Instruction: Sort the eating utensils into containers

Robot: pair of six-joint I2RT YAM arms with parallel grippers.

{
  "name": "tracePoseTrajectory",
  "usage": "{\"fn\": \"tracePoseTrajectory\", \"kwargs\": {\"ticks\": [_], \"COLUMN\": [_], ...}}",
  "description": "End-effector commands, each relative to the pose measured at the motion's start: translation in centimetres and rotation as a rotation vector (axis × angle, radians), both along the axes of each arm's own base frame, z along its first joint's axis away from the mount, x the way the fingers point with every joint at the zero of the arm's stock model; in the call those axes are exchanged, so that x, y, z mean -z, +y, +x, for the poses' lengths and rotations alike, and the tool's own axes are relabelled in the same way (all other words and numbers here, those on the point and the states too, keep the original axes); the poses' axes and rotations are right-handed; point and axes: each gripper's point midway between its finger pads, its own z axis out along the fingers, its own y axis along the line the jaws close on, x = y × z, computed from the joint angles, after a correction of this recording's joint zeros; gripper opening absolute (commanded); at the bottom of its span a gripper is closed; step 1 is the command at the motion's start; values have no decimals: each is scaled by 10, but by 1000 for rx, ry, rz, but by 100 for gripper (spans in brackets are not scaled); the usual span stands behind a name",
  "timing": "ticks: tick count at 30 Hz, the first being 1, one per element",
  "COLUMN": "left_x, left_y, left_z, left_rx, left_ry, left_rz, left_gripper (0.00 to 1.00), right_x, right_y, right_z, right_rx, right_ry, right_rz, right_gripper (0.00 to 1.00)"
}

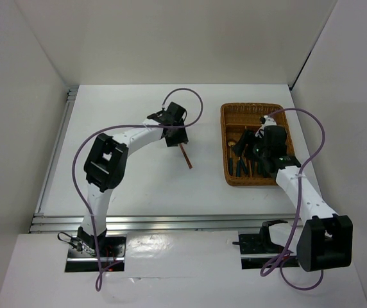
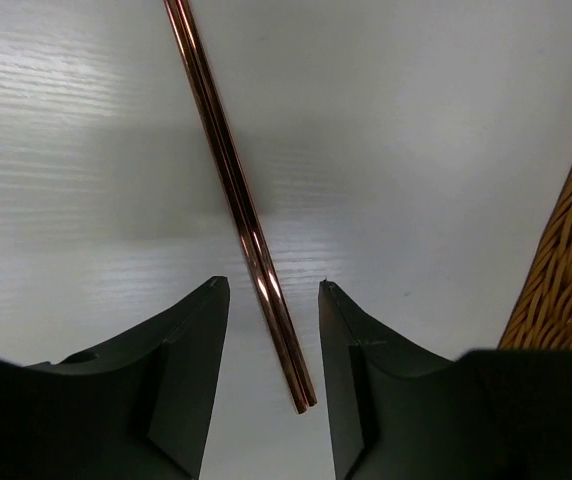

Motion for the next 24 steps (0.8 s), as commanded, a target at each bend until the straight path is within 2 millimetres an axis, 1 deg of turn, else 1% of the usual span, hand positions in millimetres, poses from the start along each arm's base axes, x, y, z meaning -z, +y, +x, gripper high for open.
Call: {"fn": "tracePoseTrajectory", "kwargs": {"ticks": [1, 2, 3, 4, 6, 7, 8, 9, 10, 11, 12, 14, 15, 17, 20, 21, 22, 23, 24], "left_x": [2, 2, 0, 0, 5, 6, 11, 9, 14, 13, 13, 21, 19, 26, 27, 33, 33, 39, 36], "left_y": [-2, -2, -5, -9, -11, -7, -5, -10, -9, -10, -10, -10, -8, -4, -5, -4, -4, -3, -4], "left_z": [5, 5, 7, 4, 6, 3, 4, 1, 1, 3, 3, 2, 2, 0, 1, 1, 1, 0, 1], "left_rx": [-41, -41, -36, -27, -35, -40, -45, -36, -35, -35, -35, -35, -42, -48, -48, -40, -40, -39, -39], "left_ry": [-2, -2, -9, -9, 0, 16, 20, 20, 28, 20, 20, 37, 37, 53, 53, 61, 61, 71, 68], "left_rz": [23, 23, 10, 9, 10, 29, 41, 41, 46, 41, 41, 52, 65, 88, 88, 99, 99, 106, 104], "left_gripper": [54, 52, 49, 45, 45, 45, 45, 45, 45, 45, 44, 40, 38, 33, 33, 33, 33, 32, 32], "right_x": [-12, -7, -9, -9, -11, -11, -12, -7, -9, -9, -9, -9, -9, -9, -9, -9, -9, -6, -6], "right_y": [8, 7, 6, 6, 8, 8, 9, 9, 9, 9, 9, 9, 9, 9, 9, 9, 9, 9, 9], "right_z": [7, 5, 5, 5, 6, 6, 5, 3, 4, 4, 4, 4, 4, 4, 4, 4, 4, 5, 5], "right_rx": [-26, -31, -24, -24, -33, -33, -40, -40, -40, -40, -40, -36, -36, -36, -36, -36, -36, -35, -35], "right_ry": [-66, -58, -67, -67, -76, -76, -75, -65, -74, -74, -74, -71, -71, -71, -71, -71, -71, -62, -62], "right_rz": [28, 20, 15, 15, 22, 22, 27, 26, 27, 27, 27, 34, 34, 34, 34, 34, 34, 33, 33], "right_gripper": [70, 70, 70, 70, 70, 70, 70, 70, 70, 70, 70, 70, 70, 70, 70, 70, 70, 70, 70]}}
